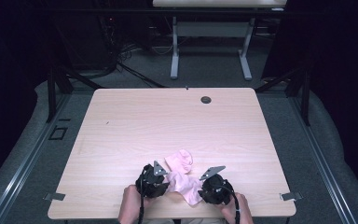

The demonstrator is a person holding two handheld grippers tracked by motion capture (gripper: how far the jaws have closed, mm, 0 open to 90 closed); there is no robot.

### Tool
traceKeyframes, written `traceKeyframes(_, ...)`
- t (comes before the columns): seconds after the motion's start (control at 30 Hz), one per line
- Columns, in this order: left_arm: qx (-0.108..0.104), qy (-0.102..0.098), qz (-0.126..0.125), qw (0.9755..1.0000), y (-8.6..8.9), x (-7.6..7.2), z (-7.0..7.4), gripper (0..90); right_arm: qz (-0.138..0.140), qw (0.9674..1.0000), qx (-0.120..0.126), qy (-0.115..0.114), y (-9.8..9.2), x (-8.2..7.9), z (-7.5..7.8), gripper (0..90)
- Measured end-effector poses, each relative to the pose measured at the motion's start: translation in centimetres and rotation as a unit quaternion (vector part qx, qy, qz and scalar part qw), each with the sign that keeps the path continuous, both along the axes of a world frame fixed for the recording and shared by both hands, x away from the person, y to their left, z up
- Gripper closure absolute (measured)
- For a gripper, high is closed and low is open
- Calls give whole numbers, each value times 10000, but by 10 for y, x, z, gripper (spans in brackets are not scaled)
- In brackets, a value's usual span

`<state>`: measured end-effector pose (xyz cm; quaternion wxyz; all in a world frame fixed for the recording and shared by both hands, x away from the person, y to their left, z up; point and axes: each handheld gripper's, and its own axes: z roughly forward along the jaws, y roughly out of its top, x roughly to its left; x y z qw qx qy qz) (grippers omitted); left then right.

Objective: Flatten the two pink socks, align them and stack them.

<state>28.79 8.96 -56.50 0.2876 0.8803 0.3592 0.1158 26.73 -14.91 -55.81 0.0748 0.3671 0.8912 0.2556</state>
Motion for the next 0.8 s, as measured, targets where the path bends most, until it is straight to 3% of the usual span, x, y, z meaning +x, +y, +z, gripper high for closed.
traceKeyframes(0.13,-11,-90,80,9999,4,-1,-1,870,55,9999,143,20,-2,1,-1,857)
traceKeyframes(0.27,-47,-155,183,9997,8,-3,-2,886,39,9997,228,94,-6,2,-1,867)
traceKeyframes(0.47,-230,-318,425,9983,20,-20,0,889,38,10000,2,-42,-14,7,5,864)
traceKeyframes(0.63,-333,-456,380,9977,24,-35,-1,888,243,9995,-192,1,-13,10,6,862)
traceKeyframes(0.8,-486,-374,436,9972,30,-50,-4,888,506,9982,-299,92,-9,16,7,860)
